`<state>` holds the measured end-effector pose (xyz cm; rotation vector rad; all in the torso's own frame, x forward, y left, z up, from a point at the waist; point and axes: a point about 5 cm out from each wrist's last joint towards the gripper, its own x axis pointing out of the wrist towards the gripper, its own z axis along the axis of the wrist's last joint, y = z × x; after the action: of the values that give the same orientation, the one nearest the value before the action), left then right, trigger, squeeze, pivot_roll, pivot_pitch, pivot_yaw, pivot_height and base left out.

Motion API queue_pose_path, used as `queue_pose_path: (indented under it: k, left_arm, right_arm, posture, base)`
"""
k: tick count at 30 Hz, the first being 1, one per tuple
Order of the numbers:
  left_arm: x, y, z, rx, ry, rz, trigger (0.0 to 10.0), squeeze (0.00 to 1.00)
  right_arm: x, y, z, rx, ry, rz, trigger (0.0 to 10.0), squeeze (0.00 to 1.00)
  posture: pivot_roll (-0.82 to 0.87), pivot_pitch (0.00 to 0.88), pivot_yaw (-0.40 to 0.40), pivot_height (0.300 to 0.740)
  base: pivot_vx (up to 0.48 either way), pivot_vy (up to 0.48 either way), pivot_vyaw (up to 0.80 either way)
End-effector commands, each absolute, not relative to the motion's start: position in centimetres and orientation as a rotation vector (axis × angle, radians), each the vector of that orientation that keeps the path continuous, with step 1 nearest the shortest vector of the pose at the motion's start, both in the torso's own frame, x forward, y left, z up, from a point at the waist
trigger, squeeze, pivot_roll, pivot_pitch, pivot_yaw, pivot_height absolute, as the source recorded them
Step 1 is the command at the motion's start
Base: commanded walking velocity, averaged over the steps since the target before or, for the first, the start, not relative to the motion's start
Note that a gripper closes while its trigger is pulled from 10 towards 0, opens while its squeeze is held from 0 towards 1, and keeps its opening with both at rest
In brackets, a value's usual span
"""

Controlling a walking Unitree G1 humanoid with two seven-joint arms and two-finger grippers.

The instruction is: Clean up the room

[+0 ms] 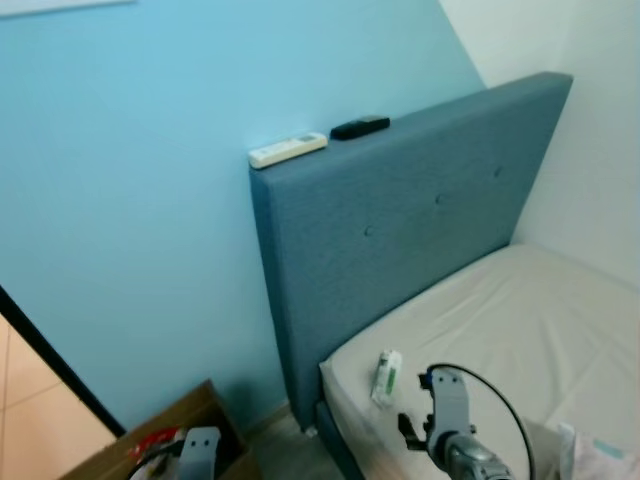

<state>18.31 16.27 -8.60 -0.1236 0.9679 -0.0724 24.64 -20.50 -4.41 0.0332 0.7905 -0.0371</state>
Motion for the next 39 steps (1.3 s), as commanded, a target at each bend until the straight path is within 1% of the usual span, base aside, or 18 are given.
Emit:
queue_pose_path:
  k: [1,7,9,10,11,12,14,15,17,19,25,28,34,39]
  left_arm:
    - [18.1,16.9,-8.7,-0.127,0.971,-0.044,10.0,0.00]
    - [18.5,17.5,-8.4,-0.143,0.943,-0.017,10.0,0.00]
    - [19.8,17.8,-7.6,-0.169,0.878,0.002,10.0,0.00]
    - [19.8,17.8,-7.6,-0.169,0.878,0.002,10.0,0.00]
    - [21.1,17.8,-6.9,-0.180,0.826,0.002,10.0,0.00]
    - [21.1,17.8,-6.9,-0.180,0.826,0.002,10.0,0.00]
    - [23.4,17.7,-5.4,-0.196,0.731,-0.015,10.0,0.00]
    - [23.4,17.7,-5.4,-0.196,0.731,-0.015,10.0,0.00]
    - [25.6,17.3,-3.7,-0.203,0.642,-0.059,10.0,0.00]
    - [27.0,17.1,-2.6,-0.205,0.584,-0.097,10.0,0.00]
    - [27.9,16.7,-1.6,-0.202,0.534,-0.135,10.0,0.00]
    - [28.6,16.2,-1.0,-0.192,0.493,-0.175,10.0,0.00]
    - [28.8,16.0,-0.7,-0.191,0.473,-0.192,10.0,0.00]
    - [28.9,15.8,-0.4,-0.181,0.450,-0.220,10.0,0.00]
  right_arm:
    - [24.6,-20.0,-4.5,0.039,0.790,-0.024,10.0,0.00]
    - [25.6,-20.0,-3.8,0.045,0.748,-0.014,10.0,0.00]
    - [26.7,-19.9,-2.9,0.060,0.705,-0.014,10.0,0.00]
    - [26.7,-19.9,-2.9,0.060,0.705,-0.014,10.0,0.00]
    - [27.5,-19.6,-2.3,0.089,0.680,0.004,10.0,0.00]
    - [27.5,-19.6,-2.3,0.089,0.680,0.004,10.0,0.00]
    - [28.7,-19.1,-1.3,0.095,0.650,0.045,10.0,0.00]
    - [28.7,-19.1,-1.3,0.095,0.650,0.045,10.0,0.00]
    - [29.9,-19.0,-0.2,0.073,0.614,0.059,10.0,0.00]
    - [30.7,-19.1,0.7,0.061,0.587,0.053,10.0,0.00]
    - [31.3,-19.3,1.3,0.054,0.565,0.042,10.0,0.00]
    - [31.4,-19.5,1.5,0.036,0.563,0.045,10.0,0.00]
    - [31.4,-19.9,1.5,0.023,0.565,0.040,10.0,0.00]
    - [32.0,-20.8,2.4,0.011,0.533,0.027,10.0,0.00]
  posture:
    - [-0.12,0.006,0.023,0.740]
    - [-0.12,0.020,0.016,0.740]
    - [-0.12,0.025,0.014,0.740]
    - [-0.12,0.025,0.014,0.740]
    - [-0.11,0.030,0.009,0.740]
    - [-0.11,0.030,0.009,0.740]
    - [-0.11,0.037,0.006,0.740]
    - [-0.11,0.037,0.006,0.740]
    - [-0.10,0.042,0.002,0.730]
    - [-0.10,0.043,0.001,0.720]
    - [-0.09,0.043,0.000,0.705]
    - [-0.08,0.043,0.001,0.690]
    - [-0.08,0.045,0.003,0.680]
    - [-0.08,0.055,0.005,0.655]
  base:
    - [0.000,0.000,0.00]
    - [0.000,0.000,0.00]
    - [0.000,0.000,0.00]
    - [0.000,0.000,0.00]
    - [0.000,0.000,0.00]
    - [0.000,0.000,0.00]
    - [0.000,0.000,0.00]
    - [0.000,0.000,0.00]
    - [0.000,0.000,0.00]
    - [0.000,0.000,0.00]
    - [0.000,0.000,0.00]
    - [0.000,0.000,0.00]
    - [0.000,0.000,0.00]
    - [0.000,0.000,0.00]
